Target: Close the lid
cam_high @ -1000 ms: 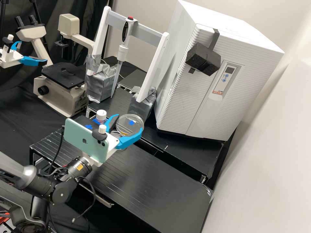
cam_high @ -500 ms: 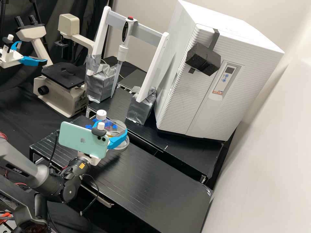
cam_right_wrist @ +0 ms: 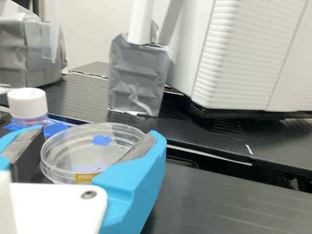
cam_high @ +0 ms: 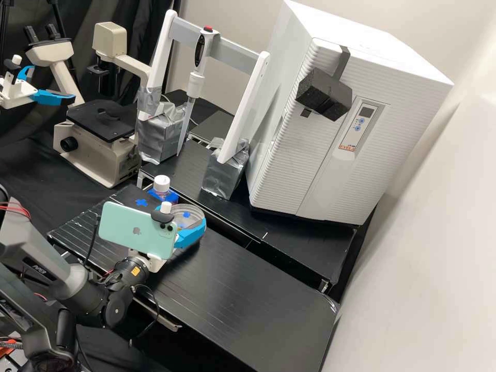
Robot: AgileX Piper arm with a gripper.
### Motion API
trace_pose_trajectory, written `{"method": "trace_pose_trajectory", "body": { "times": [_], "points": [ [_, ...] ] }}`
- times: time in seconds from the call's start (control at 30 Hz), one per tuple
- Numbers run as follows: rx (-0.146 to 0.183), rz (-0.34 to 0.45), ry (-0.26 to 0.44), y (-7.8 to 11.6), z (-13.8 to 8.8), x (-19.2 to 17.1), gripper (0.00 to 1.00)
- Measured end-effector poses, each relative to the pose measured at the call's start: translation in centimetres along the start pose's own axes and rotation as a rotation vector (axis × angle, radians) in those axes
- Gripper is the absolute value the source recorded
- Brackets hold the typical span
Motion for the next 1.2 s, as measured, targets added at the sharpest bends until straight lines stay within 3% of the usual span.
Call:
{"method": "trace_pose_trajectory", "body": {
  "times": [0.4, 0.53, 0.57, 1.07, 1.2],
  "points": [
    [0.004, 0.006, -0.008, 0.13, 0.24, -0.20, 0.00],
    [0.027, -0.002, -0.009, 0.00, 0.51, -0.08, 0.00],
    [0.034, -0.006, -0.012, -0.05, 0.61, -0.05, 1.00],
    [0.039, 0.004, -0.034, 0.07, 0.94, -0.17, 1.00],
    [0.019, 0.014, -0.037, 0.23, 0.66, -0.31, 1.00]
  ]
}}
